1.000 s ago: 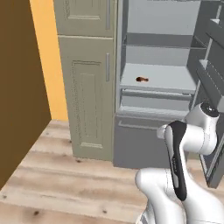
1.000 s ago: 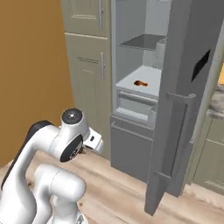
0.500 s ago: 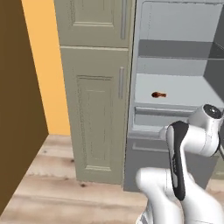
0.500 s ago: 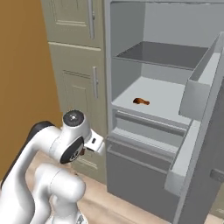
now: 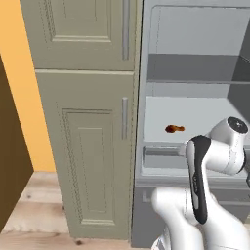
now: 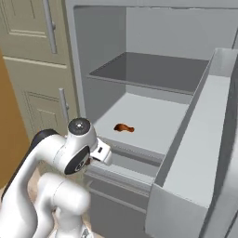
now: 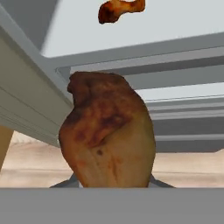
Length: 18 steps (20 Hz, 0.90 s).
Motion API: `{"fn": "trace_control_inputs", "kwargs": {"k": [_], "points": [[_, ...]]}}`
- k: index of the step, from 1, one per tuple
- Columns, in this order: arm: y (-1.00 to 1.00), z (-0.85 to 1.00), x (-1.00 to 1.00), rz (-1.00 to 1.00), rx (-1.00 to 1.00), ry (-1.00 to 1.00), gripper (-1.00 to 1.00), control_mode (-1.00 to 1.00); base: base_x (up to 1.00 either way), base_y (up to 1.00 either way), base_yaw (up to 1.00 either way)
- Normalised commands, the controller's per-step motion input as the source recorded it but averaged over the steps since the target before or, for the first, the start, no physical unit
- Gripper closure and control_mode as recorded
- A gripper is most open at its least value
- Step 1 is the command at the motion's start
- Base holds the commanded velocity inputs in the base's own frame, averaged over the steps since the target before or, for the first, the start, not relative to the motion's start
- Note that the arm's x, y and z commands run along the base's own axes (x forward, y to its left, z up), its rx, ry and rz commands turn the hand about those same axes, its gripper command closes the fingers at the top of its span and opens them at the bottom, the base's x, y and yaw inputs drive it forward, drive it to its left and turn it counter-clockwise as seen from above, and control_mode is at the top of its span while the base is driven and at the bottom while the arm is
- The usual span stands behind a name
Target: Place the chicken drumstick on the counter behind the older chicken drumstick on the same shelf of the fridge to maintain FIFO order. Close the fridge door when finished.
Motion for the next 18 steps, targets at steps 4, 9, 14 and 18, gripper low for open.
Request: {"fn": "trace_control_inputs", "kwargs": {"k": [4,9,14,18], "points": [[0.00,0.00,0.00,0.00,0.00,0.00,1.00,1.00,0.55,0.00,-0.23],[-0.11,-0.13,0.18,0.00,0.01,0.00,1.00,-1.00,0.05,-0.02,-0.03],[-0.32,0.08,0.10,0.16,0.01,-0.13,1.00,-1.00,0.00,0.00,0.00],[-0.04,0.23,0.00,0.33,-0.13,-0.26,1.00,-1.00,0.00,0.00,0.00]]}}
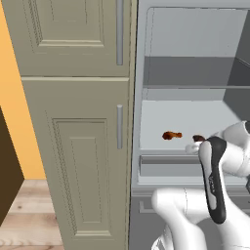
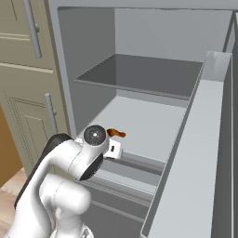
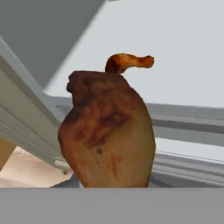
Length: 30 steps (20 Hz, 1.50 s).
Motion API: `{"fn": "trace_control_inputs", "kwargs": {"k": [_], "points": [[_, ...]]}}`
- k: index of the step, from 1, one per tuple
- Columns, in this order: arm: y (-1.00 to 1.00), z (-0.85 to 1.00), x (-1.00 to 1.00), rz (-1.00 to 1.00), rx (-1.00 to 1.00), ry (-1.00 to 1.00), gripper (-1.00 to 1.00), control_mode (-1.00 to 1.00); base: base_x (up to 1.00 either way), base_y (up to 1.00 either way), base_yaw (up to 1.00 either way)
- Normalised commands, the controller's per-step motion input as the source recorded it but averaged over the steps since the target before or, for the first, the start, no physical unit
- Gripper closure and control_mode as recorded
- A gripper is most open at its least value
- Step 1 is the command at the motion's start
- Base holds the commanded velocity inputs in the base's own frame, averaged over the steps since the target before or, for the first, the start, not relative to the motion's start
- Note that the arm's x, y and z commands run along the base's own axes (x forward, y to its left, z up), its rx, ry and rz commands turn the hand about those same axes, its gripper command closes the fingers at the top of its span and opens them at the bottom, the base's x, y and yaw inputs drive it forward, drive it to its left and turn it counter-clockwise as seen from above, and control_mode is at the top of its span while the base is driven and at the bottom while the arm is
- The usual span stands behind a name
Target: Place the chicken drumstick on the counter behind the older chicken drumstick on the same shelf of the fridge to maintain FIFO order. Close the fridge door when finished.
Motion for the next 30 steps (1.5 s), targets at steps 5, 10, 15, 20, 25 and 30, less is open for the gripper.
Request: {"fn": "trace_control_inputs", "kwargs": {"k": [5,10,15,20,25,30], "points": [[0.02,0.30,0.26,0.24,-0.19,-0.12,1.00,-1.00,0.00,0.00,0.00],[0.00,0.18,0.63,0.14,-0.19,0.03,1.00,-1.00,0.00,0.00,0.00],[-0.01,0.02,0.73,0.13,-0.18,0.05,1.00,-1.00,0.00,0.00,0.00],[-0.10,0.00,0.47,0.11,-0.15,0.00,1.00,-1.00,0.00,0.00,0.00],[-0.09,0.08,0.24,0.08,-0.08,0.00,1.00,-1.00,0.00,0.00,0.00],[-0.03,0.03,0.31,0.05,-0.07,0.00,1.00,-1.00,0.00,0.00,0.00]]}}
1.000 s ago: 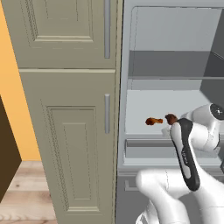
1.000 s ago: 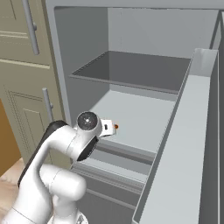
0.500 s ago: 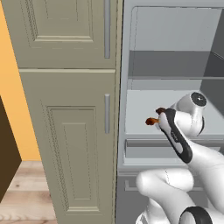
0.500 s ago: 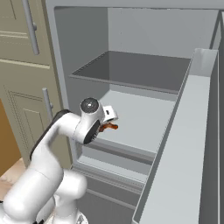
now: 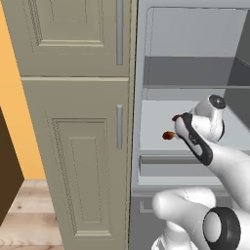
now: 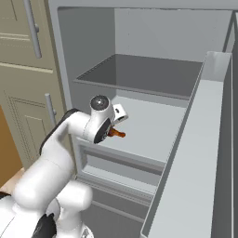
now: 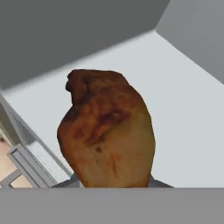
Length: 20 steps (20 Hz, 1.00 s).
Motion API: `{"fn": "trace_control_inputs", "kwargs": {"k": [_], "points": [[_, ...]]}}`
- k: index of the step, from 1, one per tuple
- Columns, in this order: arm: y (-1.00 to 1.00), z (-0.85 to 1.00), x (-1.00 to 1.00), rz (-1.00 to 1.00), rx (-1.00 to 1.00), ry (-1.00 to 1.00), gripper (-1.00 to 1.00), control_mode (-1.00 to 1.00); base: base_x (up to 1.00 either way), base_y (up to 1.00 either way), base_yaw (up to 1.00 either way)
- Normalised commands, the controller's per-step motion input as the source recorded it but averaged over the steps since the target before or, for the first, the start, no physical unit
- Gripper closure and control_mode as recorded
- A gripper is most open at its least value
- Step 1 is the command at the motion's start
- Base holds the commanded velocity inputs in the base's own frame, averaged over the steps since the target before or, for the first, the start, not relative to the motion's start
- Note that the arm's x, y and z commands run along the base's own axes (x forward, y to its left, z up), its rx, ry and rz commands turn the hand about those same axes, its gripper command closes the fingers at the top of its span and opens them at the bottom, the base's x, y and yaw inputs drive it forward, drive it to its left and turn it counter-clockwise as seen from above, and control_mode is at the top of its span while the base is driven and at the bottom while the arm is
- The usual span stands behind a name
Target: Place the chicken drumstick on the counter behind the older chicken drumstick on the same shelf of the fridge to maintain FIFO order. Close the fridge door when finished.
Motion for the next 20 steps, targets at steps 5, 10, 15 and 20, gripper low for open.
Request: {"fn": "trace_control_inputs", "kwargs": {"k": [5,10,15,20], "points": [[0.00,-0.24,0.47,0.06,-0.06,0.00,1.00,-1.00,0.00,0.00,0.00],[-0.02,-0.28,0.39,0.06,-0.03,-0.08,1.00,-1.00,0.00,0.00,0.00],[0.00,-0.01,0.28,0.00,0.00,-0.04,1.00,-1.00,0.00,0.00,0.00],[0.00,0.00,0.37,0.01,0.00,0.00,1.00,-1.00,0.00,0.00,0.00]]}}
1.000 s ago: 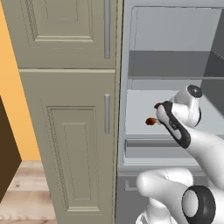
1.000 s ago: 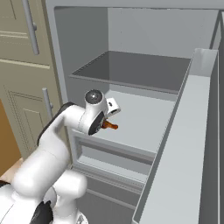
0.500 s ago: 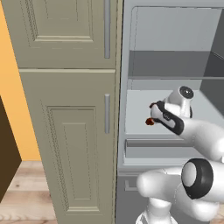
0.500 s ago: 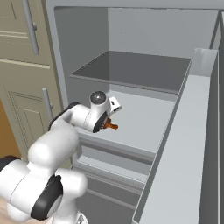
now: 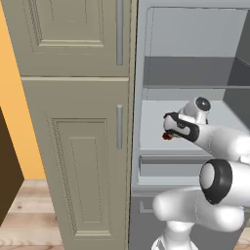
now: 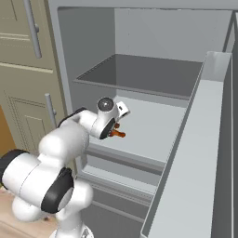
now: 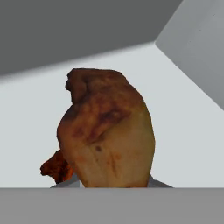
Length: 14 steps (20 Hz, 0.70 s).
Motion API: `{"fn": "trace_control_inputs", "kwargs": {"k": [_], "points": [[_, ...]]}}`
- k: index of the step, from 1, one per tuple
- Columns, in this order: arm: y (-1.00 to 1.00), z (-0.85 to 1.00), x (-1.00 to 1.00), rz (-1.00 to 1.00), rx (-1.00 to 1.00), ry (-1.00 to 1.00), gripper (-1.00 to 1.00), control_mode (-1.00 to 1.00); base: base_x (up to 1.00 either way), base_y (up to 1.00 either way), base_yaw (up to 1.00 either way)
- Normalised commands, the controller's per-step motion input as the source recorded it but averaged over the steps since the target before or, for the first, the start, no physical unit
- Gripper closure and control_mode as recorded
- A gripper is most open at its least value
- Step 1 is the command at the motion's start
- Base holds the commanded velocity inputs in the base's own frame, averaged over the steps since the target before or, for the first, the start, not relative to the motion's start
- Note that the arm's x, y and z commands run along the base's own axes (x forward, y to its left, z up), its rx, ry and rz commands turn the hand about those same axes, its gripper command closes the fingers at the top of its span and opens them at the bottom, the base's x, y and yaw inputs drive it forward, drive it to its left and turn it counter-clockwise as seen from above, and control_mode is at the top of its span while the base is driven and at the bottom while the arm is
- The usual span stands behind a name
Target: Place the chicken drumstick on the counter behind the older chicken drumstick on the same shelf of the fridge to maintain FIFO order. Close the fridge door when finished.
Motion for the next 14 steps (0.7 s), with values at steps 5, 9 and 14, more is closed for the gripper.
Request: {"fn": "trace_control_inputs", "kwargs": {"k": [5,9,14], "points": [[-0.11,0.00,0.44,0.03,0.00,0.00,1.00,-1.00,0.00,0.00,0.00],[-0.14,-0.15,0.36,0.04,0.00,0.00,1.00,-1.00,0.00,0.00,0.00],[-0.10,-0.36,0.29,0.04,0.00,0.00,1.00,-1.00,0.00,0.00,0.00]]}}
